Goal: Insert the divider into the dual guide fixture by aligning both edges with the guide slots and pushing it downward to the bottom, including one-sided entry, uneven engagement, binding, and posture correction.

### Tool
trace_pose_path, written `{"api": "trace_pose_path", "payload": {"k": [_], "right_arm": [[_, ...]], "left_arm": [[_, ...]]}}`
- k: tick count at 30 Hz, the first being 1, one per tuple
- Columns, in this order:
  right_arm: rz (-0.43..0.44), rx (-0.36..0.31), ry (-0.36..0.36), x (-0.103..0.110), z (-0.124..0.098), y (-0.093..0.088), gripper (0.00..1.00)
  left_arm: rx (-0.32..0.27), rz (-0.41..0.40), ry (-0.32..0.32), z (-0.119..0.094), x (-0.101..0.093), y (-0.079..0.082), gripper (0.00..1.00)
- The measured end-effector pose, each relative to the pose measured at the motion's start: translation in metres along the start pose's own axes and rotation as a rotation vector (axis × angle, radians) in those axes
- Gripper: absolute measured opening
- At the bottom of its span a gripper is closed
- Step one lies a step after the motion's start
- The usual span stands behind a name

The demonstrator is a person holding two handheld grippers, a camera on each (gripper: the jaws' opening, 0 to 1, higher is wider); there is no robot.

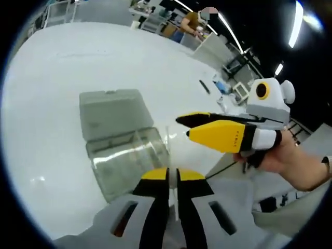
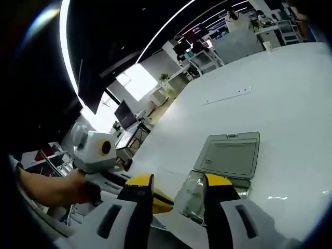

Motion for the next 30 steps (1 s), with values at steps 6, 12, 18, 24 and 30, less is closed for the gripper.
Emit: {"api": "trace_pose_path", "payload": {"k": [6,12,18,24,30], "right_arm": [[-0.052,-0.008,-0.003,-0.006,-0.013,-0.005,0.35],[-0.16,-0.002,0.024,-0.004,-0.019,-0.015,0.38],[-0.256,-0.002,0.058,0.006,-0.022,-0.023,0.4],[-0.374,0.003,0.078,0.014,-0.025,-0.029,0.41],[-0.465,-0.009,0.087,0.018,-0.028,-0.034,0.43]], "left_arm": [[0.049,-0.026,0.084,-0.006,0.019,0.008,0.01],[0.105,-0.055,0.159,-0.005,0.032,0.015,0.01],[0.162,-0.075,0.218,-0.002,0.039,0.016,0.01],[0.226,-0.139,0.25,0.003,0.041,0.012,0.02],[0.259,-0.165,0.303,0.009,0.047,0.014,0.02]]}}
Point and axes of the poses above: the point that each gripper's makers call its tool centre point, and the gripper's own axes: z roughly forward along the fingers, x roughly to its left, y roughly out of its top, the point moved 4 cm from there along -z, roughly backward along the fingers, and after that the axes turned 7 degrees about -z, right-handed, at the moved point
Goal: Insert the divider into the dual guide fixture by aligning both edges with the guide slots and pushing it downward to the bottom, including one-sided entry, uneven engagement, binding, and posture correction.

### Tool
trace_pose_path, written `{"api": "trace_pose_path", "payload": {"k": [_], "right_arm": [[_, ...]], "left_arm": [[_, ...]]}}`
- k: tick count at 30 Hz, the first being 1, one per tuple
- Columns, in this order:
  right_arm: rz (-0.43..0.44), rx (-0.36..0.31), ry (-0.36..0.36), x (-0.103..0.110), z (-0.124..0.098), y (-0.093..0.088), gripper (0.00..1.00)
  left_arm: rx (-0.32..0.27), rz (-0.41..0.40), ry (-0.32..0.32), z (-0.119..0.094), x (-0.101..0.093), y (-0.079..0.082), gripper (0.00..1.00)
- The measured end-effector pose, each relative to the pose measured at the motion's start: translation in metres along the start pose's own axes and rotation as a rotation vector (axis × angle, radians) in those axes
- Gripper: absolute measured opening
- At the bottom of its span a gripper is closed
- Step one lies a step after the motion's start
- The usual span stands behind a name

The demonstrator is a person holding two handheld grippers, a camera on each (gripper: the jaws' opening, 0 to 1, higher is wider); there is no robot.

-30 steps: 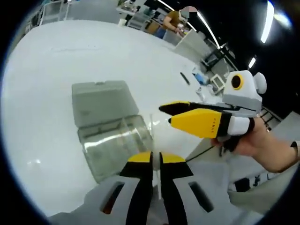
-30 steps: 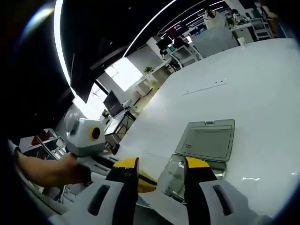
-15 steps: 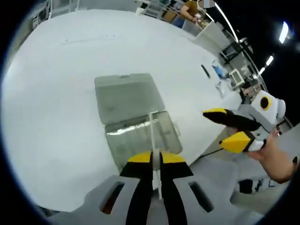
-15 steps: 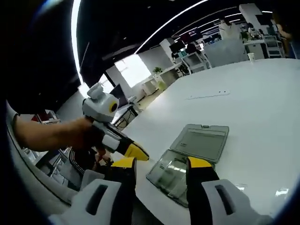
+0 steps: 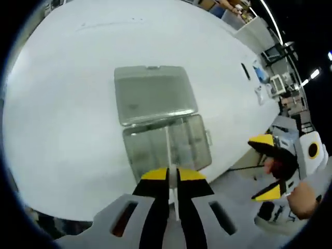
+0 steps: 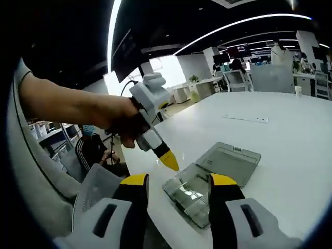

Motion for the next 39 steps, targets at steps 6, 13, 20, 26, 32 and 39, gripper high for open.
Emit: {"api": "trace_pose_path", "payload": {"k": [6,13,20,26,32,39], "right_arm": [[-0.083,0.016,0.01,0.003,-0.002,-0.004,0.46],[-0.108,0.009,0.024,0.007,-0.004,-0.007,0.48],[-0.112,0.002,0.031,0.009,-0.005,-0.008,0.49],[-0.134,0.007,0.035,0.009,-0.006,-0.01,0.5],[-0.159,0.015,0.036,0.009,-0.006,-0.013,0.52],[-0.176,0.021,0.039,0.01,-0.006,-0.016,0.53]], "left_arm": [[0.031,-0.033,0.041,0.008,0.004,0.0,0.01],[0.059,-0.048,0.051,0.015,0.003,0.0,0.01],[0.082,-0.075,0.06,0.019,0.002,0.0,0.01],[0.095,-0.08,0.069,0.024,0.001,0.001,0.01],[0.107,-0.095,0.085,0.028,0.005,0.0,0.01],[0.114,-0.111,0.095,0.033,0.008,0.002,0.01]]}}
Point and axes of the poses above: the point that each gripper's makers call its tool centre point, and the gripper's own axes: z roughly forward along the fingers, x roughly to its left, y roughly out of its top, the point moved 4 cm from there along -z, roughly backward along the fingers, and after that the axes turned 7 degrees about -z, right-handed, at the moved point
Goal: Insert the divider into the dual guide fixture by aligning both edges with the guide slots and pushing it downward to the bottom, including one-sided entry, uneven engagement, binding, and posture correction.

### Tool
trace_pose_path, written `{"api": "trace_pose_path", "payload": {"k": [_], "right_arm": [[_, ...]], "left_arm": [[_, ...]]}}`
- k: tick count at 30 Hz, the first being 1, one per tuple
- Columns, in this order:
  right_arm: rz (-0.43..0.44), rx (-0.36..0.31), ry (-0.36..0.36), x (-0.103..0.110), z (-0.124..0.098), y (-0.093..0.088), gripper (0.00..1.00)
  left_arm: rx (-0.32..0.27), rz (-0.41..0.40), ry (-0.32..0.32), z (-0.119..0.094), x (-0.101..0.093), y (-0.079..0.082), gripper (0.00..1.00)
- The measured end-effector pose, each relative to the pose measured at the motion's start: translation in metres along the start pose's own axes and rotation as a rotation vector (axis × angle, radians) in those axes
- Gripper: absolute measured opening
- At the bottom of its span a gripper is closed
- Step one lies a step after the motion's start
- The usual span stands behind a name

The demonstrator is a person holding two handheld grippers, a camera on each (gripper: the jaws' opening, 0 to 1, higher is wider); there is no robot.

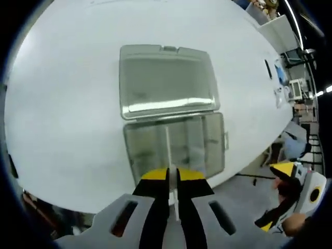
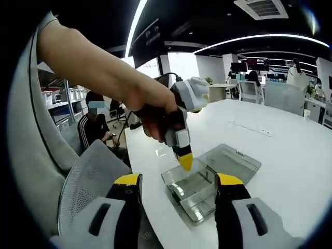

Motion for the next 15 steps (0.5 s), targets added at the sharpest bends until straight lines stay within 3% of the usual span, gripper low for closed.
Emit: {"api": "trace_pose_path", "payload": {"k": [15], "right_arm": [[0.003,0.002,0.009,0.0009,-0.002,-0.0044,0.54]], "left_arm": [[0.0,-0.025,0.014,0.005,0.0026,0.0013,0.01]]}}
Point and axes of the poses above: the point that each gripper's makers call its tool centre point, and the gripper's own axes: z roughly forward along the fingers, x roughly to its left, y roughly out of its top, the point moved 4 cm from there along -z, roughly backward along the fingers, and after that the axes turned 7 degrees about -z, right-handed, at the moved point
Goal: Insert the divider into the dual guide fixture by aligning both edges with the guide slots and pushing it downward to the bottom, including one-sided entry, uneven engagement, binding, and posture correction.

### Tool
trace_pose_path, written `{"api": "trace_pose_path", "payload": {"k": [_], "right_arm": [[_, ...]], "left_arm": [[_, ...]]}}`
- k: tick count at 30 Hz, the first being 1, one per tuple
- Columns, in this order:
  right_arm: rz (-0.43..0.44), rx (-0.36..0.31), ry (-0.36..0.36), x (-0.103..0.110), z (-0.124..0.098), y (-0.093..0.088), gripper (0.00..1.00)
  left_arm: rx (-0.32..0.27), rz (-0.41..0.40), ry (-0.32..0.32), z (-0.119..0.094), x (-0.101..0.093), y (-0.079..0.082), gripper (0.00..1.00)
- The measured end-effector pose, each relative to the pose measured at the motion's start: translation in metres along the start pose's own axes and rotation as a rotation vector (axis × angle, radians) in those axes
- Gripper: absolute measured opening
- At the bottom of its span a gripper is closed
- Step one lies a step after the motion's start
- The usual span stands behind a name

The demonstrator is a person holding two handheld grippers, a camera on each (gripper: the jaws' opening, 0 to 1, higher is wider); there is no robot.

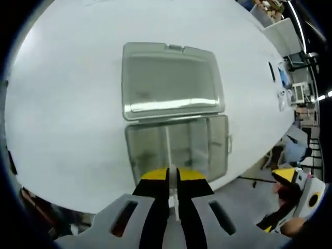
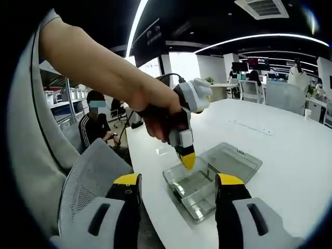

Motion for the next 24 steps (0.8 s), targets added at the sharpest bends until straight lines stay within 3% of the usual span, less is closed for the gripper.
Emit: {"api": "trace_pose_path", "payload": {"k": [24], "right_arm": [[0.017,0.011,0.008,-0.001,0.0,-0.006,0.54]], "left_arm": [[0.007,-0.024,0.009,0.011,0.003,0.003,0.01]]}}
Point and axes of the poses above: the point that each gripper's makers call its tool centre point, and the gripper's own axes: z roughly forward along the fingers, x roughly to its left, y roughly out of its top, the point moved 4 cm from there along -z, roughly backward along the fingers, and after that the axes turned 7 degrees about -z, right-handed, at the moved point
